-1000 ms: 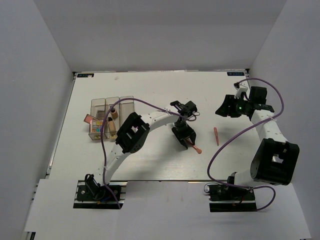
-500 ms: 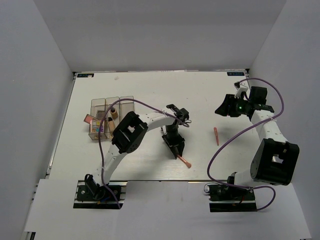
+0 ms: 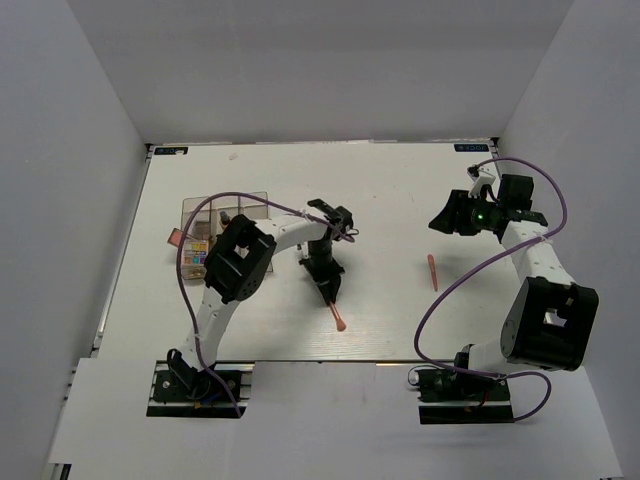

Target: Organize the makeup

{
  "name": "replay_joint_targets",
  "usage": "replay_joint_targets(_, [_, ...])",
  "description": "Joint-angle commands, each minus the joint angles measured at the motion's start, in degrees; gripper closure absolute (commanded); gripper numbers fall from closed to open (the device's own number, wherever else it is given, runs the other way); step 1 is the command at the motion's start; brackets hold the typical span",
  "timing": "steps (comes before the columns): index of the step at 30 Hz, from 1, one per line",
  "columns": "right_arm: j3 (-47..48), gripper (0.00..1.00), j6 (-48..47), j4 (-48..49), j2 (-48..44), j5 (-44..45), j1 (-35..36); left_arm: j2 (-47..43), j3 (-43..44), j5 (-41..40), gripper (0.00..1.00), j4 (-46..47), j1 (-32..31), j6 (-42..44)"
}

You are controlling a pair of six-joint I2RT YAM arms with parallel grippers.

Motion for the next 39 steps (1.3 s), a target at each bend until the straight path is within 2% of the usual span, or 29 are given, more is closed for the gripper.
replay_joint_targets(1, [0.23, 0.43, 0.17, 0.96, -1.77, -1.43, -0.44, -2.51, 1.81, -13.41, 1.00, 8.31, 2.21, 2.33])
replay_joint_targets(3, [0.14, 0.44, -0.01, 0.87, -1.86, -1.52, -0.44, -5.05, 5.15, -14.13, 1.00, 9.45, 4.05, 5.13])
replay_joint_targets(6, [-0.21, 0.44, -0.10, 0.78, -1.95, -1.43, -0.44, -8.57, 8.57, -20.70, 1.00, 11.30, 5.47, 9.79])
replay_joint_targets(10, [-0.39, 0.44, -0.18, 0.96, -1.77, -1.43, -0.44, -17.25, 7.88, -26.51, 1.00, 15.51, 9.32, 17.08])
replay_joint_targets(17, [-0.91, 0.44, -1.15, 0.87, -1.25, -1.61, -0.44, -22.81, 8.85, -33.46, 1.00, 14.11, 18.29, 29.12])
replay_joint_targets(25, [-0.30, 0.44, -1.76, -0.01, -0.55, -1.43, -0.17, -22.12, 8.94, -34.52, 1.00, 14.03, 24.53, 36.43])
replay_joint_targets(33, [0.05, 0.43, -1.94, -0.45, -0.46, -1.26, -0.09, -17.12, 8.59, -32.84, 1.00, 10.43, 25.77, 39.77])
replay_joint_targets(36, [-0.04, 0.39, -2.29, -0.71, -0.02, -1.17, 0.00, -15.35, 7.18, -32.93, 0.91, 9.90, 25.77, 40.04])
replay_joint_targets(37, [0.05, 0.38, -2.81, -0.89, -0.02, -1.17, 0.09, -15.00, 6.83, -33.02, 0.80, 9.98, 25.77, 40.13])
replay_joint_targets(39, [0.40, 0.35, -3.52, -1.33, 0.42, -1.26, 0.09, -14.38, 6.39, -32.41, 0.71, 9.98, 25.77, 40.04])
